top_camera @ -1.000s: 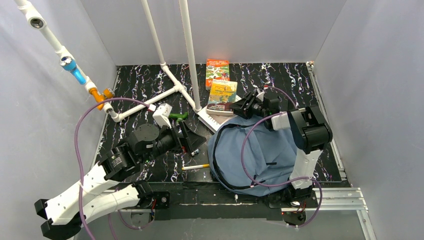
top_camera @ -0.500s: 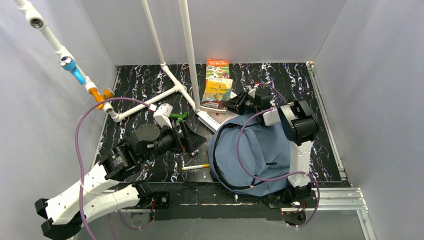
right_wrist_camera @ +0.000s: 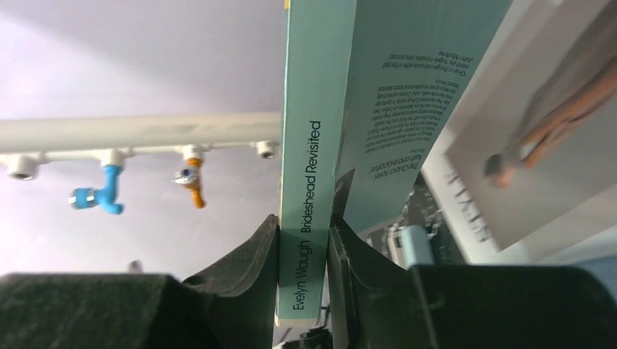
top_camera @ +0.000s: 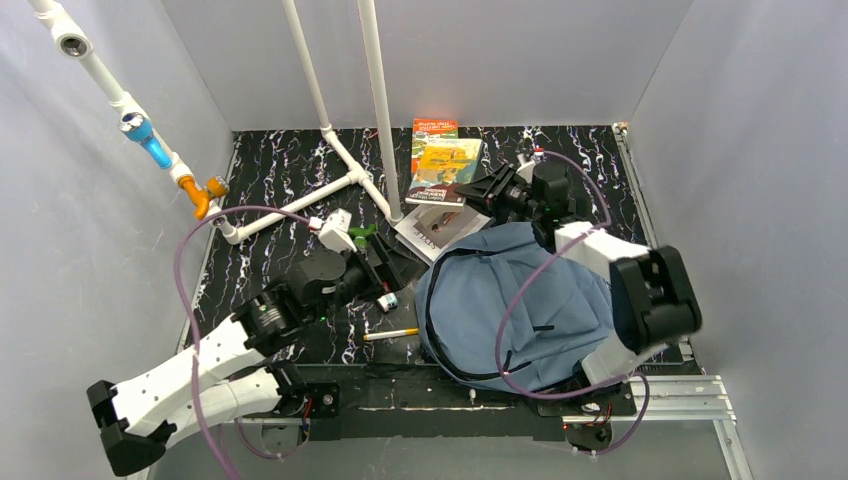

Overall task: Pack the student bag
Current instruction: Pick up the book from the center of the board.

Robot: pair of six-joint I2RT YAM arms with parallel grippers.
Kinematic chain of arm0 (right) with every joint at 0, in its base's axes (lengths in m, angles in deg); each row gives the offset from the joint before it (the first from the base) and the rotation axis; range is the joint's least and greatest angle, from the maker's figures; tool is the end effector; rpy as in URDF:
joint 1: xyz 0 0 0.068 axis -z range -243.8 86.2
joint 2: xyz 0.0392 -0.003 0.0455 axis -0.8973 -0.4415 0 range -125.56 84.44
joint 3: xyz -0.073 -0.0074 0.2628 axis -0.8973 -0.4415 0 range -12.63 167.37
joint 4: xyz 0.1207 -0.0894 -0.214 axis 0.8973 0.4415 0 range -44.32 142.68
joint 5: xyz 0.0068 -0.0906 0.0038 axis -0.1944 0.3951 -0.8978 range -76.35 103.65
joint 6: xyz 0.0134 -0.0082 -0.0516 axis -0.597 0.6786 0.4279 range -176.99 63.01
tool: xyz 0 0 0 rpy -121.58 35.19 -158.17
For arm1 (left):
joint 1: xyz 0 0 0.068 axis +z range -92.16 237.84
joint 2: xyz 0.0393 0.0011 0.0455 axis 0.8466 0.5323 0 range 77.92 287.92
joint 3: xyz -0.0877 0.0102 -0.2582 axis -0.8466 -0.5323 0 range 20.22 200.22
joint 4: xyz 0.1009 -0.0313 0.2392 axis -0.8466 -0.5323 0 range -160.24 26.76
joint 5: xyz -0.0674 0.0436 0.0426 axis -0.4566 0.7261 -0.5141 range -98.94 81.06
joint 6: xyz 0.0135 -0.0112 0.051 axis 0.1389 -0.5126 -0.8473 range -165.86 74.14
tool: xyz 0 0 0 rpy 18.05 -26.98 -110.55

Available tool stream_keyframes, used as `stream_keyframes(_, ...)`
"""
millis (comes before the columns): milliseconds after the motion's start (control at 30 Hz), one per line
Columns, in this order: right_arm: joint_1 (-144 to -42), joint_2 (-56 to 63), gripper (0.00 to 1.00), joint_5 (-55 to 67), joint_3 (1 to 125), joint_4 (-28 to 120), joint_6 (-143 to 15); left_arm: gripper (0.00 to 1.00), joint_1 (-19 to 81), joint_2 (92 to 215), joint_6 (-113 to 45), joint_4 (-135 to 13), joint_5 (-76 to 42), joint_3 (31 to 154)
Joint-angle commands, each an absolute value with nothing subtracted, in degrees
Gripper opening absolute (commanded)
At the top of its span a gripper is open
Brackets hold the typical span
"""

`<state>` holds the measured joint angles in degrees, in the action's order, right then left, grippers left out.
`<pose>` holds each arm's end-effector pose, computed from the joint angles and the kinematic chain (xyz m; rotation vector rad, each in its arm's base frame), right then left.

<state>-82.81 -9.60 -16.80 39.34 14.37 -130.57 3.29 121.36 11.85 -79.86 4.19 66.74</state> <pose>0.3379 0.1355 0.2378 0.5147 1.9780 1.5685 0.1082 -0.1382 0.3428 -0.2316 1.9530 -1.1554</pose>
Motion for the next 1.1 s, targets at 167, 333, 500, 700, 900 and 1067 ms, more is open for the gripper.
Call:
stream_keyframes(167, -83.2, 8.78, 0.01, -11.67, 33.97, 13.16, -140.6, 0.98, 3.5, 130.38, 24.43, -51.56, 7.17, 63.44)
stream_keyframes(333, -84.89, 13.9, 0.01, -9.08, 33.21, 16.1, -141.76, 0.98, 3.85, 135.02, 30.7, -39.71, 6.22, 61.86)
stream_keyframes(500, -85.27, 16.94, 0.01, -8.85, 32.95, 15.13, -144.58, 0.98, 4.3, 138.49, 35.64, -38.02, 3.21, 62.28)
stream_keyframes(700, -92.12, 20.46, 0.01, -2.81, 33.33, 16.87, -145.63, 0.98, 4.3, 142.36, 35.83, -30.36, 3.1, 61.42)
stream_keyframes(900, -97.65, 23.7, 0.01, 3.35, 31.7, 16.93, -146.75, 0.98, 3.79, 146.13, 34.26, -24.17, 5.93, 61.31)
stream_keyframes(1067, -100.54, 27.97, 0.01, 9.5, 28.4, 17.33, -147.86, 0.98, 1.32, 146.15, 32.97, -20.7, 14.14, 59.17)
